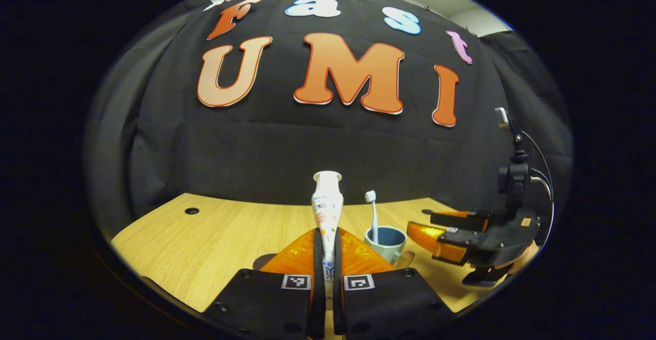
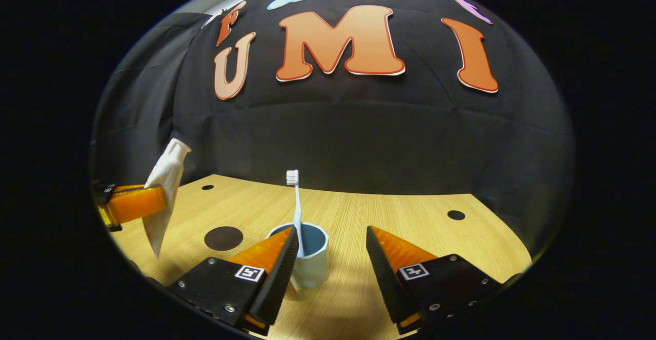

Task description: Put the toothbrush and toothpaste on the desktop into the cup, then pick up the cup and place it on the coaster on the desktop.

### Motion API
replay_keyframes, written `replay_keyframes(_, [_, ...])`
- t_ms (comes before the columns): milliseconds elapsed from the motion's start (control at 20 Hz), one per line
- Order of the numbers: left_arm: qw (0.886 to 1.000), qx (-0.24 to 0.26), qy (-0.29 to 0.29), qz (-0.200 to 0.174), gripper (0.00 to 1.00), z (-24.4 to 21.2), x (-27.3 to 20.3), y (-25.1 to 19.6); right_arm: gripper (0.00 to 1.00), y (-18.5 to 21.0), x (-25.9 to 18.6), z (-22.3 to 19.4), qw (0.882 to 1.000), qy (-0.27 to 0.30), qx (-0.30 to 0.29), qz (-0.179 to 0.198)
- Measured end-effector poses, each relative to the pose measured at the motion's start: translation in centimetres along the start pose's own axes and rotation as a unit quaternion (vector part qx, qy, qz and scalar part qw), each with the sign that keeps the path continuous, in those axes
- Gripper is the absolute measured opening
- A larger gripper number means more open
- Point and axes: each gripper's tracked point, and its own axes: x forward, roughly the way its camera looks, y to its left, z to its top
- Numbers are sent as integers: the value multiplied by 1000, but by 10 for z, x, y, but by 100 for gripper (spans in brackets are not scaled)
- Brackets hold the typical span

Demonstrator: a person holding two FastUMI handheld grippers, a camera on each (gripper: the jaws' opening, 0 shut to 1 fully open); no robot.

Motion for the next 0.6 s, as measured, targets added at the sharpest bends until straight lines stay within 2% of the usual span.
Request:
replay_keyframes(50, [1000,-16,-22,-13,10,11,7,-9,85,-2,-7,2,1000,-4,-3,1])
replay_keyframes(200, [997,-32,-71,-28,10,34,18,-27,89,-12,-20,4,1000,-15,1,-4])
replay_keyframes(400, [990,-47,-121,-52,8,55,35,-50,89,-24,-33,7,1000,-26,12,-9])
replay_keyframes(500, [984,-59,-145,-84,10,65,48,-68,90,-34,-35,5,999,-29,20,-13])
replay_keyframes(600, [982,-57,-161,-87,10,70,59,-74,90,-41,-33,2,999,-26,21,-20])
